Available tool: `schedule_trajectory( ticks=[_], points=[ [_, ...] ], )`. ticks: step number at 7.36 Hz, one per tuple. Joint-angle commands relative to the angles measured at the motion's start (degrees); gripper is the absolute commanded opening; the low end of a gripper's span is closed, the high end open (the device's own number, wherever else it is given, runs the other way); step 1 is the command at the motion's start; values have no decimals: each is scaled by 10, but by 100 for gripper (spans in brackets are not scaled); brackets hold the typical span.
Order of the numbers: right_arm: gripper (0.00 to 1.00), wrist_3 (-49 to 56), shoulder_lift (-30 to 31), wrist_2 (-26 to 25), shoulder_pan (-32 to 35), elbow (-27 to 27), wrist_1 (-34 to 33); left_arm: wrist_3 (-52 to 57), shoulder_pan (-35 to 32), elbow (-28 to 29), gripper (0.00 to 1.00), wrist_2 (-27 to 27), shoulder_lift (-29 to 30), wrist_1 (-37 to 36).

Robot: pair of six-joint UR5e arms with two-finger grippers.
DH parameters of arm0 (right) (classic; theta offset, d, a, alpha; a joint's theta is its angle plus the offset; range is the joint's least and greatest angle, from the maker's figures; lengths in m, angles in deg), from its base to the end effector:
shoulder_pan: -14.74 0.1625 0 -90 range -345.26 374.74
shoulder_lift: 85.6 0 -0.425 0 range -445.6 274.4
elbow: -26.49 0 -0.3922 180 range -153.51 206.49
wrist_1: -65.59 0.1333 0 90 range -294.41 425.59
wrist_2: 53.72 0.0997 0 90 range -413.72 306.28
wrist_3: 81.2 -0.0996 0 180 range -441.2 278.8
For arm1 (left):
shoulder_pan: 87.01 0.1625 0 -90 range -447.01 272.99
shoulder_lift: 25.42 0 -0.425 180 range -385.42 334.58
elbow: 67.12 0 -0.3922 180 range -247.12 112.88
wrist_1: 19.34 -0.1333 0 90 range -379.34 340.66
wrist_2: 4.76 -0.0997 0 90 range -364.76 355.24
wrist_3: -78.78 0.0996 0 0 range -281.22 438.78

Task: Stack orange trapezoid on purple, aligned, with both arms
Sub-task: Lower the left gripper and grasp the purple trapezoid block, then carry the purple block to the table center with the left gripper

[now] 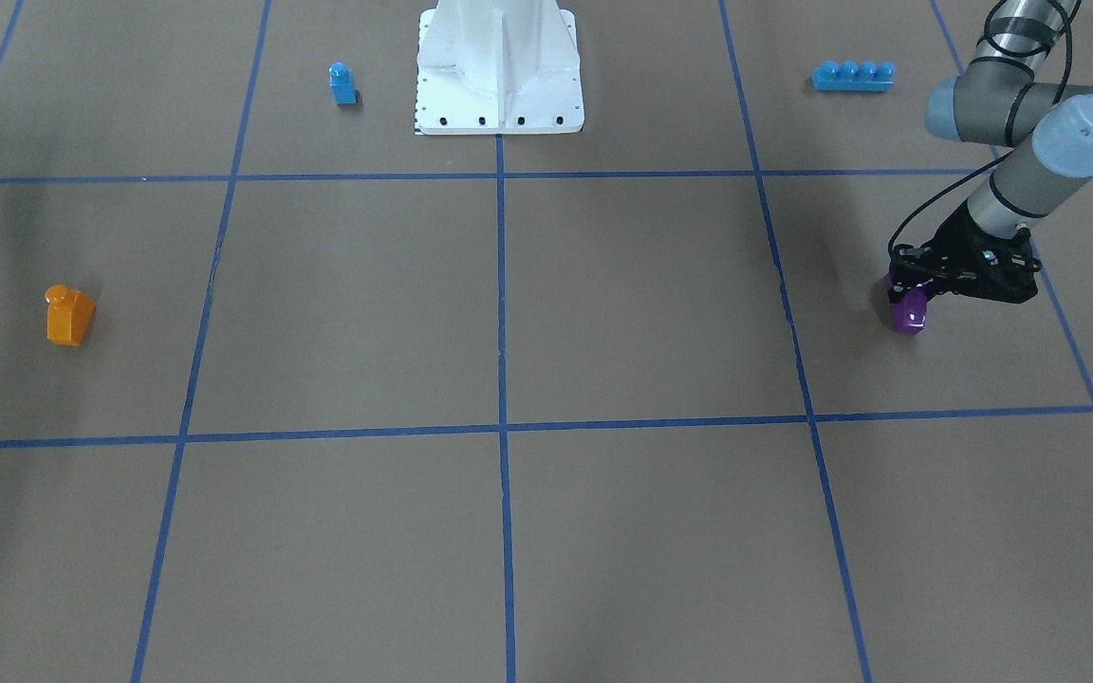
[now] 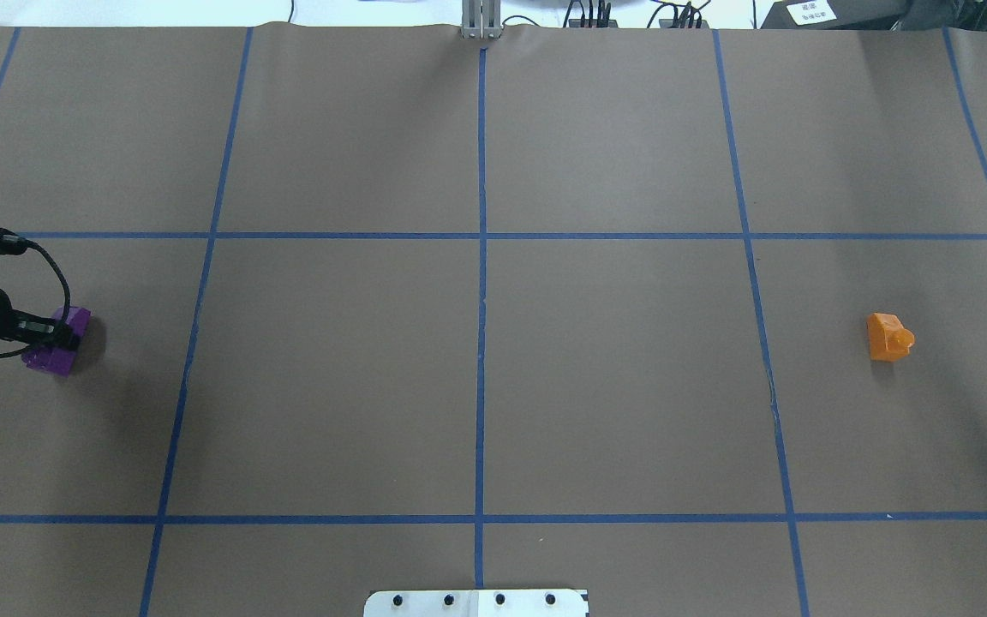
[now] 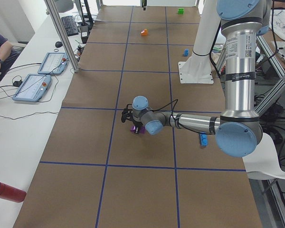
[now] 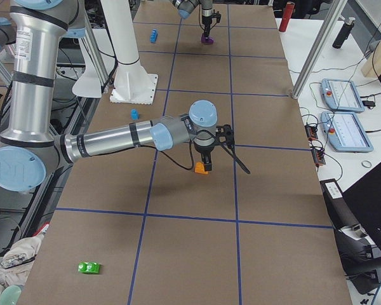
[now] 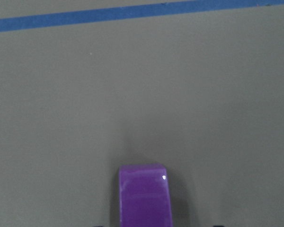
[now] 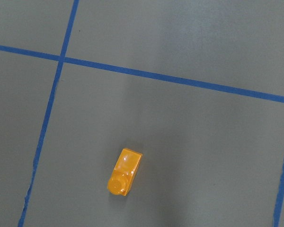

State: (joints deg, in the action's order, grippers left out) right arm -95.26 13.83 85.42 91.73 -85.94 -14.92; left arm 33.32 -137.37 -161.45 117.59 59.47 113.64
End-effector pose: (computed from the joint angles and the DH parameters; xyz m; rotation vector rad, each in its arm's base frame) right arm -0.0402 -0.4316 0.5156 0.1597 -0.9087 -0.1513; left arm 0.2476 -0.4243 0.5865 0.1634 0.8801 0.1131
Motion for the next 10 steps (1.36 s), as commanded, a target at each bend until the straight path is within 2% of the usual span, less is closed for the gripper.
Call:
schedule_trajectory(
  ticks=[1, 2, 4, 6, 7, 8, 10],
  points=[
    [100, 0, 0, 0, 0, -1, 0, -8, 0, -55, 0, 0, -16, -13],
    [100, 0, 0, 1, -1, -1, 0, -37, 3, -71, 0, -1, 1, -39],
    [100, 0, 0, 1, -2, -1, 0, -126, 34, -89, 0, -2, 92, -102],
    [100, 0, 0, 1, -3, 0, 0, -193, 103, -82, 0, -21, 226, -203],
    [100, 0, 0, 1, -3, 0, 3, -213, 149, -72, 0, -57, 297, -271],
    [100, -1, 1, 1, -3, 0, 9, -237, 177, -38, 0, -95, 372, -319],
    [100, -1, 1, 1, -3, 0, 9, -277, 220, 71, 0, -158, 488, -327]
  ],
)
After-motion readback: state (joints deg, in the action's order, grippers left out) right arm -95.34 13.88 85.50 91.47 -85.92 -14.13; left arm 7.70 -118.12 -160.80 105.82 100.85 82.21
